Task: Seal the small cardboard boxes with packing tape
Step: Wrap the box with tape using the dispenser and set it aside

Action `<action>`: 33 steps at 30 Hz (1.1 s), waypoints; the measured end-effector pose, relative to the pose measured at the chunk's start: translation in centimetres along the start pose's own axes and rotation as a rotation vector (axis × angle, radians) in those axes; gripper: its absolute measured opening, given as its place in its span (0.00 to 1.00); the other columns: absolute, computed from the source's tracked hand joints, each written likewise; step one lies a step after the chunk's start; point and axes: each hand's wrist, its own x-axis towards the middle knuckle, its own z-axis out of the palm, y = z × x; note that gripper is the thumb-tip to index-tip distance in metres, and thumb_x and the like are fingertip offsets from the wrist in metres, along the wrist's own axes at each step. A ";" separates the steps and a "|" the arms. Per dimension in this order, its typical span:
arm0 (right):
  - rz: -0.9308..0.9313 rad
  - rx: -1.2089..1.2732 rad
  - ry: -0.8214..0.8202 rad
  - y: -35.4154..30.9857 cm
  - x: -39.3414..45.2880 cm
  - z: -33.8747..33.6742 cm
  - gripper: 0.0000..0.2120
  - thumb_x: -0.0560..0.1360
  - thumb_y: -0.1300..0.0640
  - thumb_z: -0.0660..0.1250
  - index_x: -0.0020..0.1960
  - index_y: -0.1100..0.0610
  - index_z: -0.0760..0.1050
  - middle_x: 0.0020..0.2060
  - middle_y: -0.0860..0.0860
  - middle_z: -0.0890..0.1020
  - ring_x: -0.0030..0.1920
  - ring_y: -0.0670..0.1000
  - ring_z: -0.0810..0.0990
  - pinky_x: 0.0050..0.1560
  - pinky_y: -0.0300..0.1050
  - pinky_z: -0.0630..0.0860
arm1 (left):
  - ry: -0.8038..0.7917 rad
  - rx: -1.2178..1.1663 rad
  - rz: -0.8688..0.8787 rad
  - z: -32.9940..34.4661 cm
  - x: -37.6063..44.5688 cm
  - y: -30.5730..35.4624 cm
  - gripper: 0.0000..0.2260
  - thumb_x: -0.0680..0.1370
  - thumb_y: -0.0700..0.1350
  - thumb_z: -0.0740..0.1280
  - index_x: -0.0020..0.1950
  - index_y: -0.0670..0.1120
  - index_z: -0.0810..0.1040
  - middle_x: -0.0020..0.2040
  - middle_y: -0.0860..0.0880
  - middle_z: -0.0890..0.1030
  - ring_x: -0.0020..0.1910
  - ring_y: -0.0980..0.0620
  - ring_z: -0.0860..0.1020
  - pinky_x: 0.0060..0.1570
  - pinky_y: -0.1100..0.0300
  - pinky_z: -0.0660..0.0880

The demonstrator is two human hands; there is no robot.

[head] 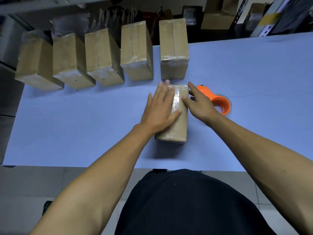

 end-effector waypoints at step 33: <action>-0.115 -0.283 0.272 -3.7 -2.7 -7.4 0.24 0.69 0.45 0.72 0.61 0.52 0.70 0.49 0.48 0.81 0.49 0.54 0.79 0.50 0.53 0.78 | 0.333 -0.364 -0.166 -1.6 2.8 1.1 0.10 0.81 0.50 0.61 0.50 0.49 0.81 0.48 0.51 0.83 0.50 0.47 0.79 0.57 0.44 0.73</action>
